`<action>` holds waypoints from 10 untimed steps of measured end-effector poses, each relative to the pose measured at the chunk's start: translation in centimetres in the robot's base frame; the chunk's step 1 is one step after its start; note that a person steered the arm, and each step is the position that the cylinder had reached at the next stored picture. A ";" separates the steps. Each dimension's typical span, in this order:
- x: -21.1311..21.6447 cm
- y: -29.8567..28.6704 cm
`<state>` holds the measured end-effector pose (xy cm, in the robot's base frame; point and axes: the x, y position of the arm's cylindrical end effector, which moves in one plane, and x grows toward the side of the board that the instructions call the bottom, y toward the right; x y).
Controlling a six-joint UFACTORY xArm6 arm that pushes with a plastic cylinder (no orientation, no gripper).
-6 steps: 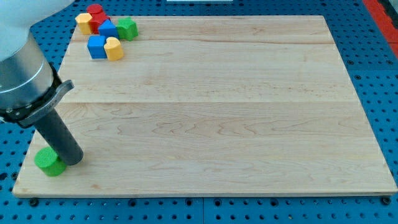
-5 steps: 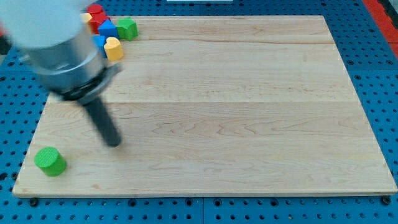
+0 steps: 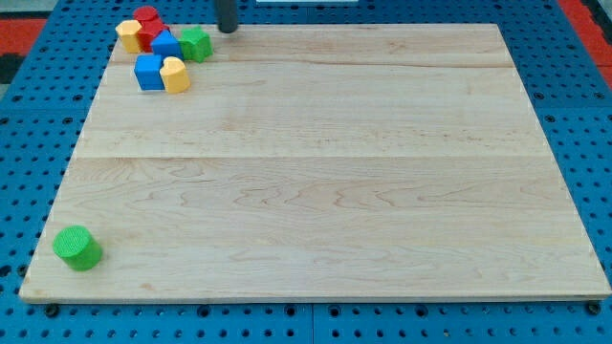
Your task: Separate the green star and heart along with the blue blocks from the blocks
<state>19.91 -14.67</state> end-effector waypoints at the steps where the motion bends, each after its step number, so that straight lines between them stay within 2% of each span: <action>1: 2.7 -4.9; 2: 6.1 -5.5; 4: 10.1 -5.7; 6: 16.9 -6.1; 7: 15.8 -5.7; 8: 8.9 -4.8; 9: 7.9 -7.9; 10: 7.9 -7.9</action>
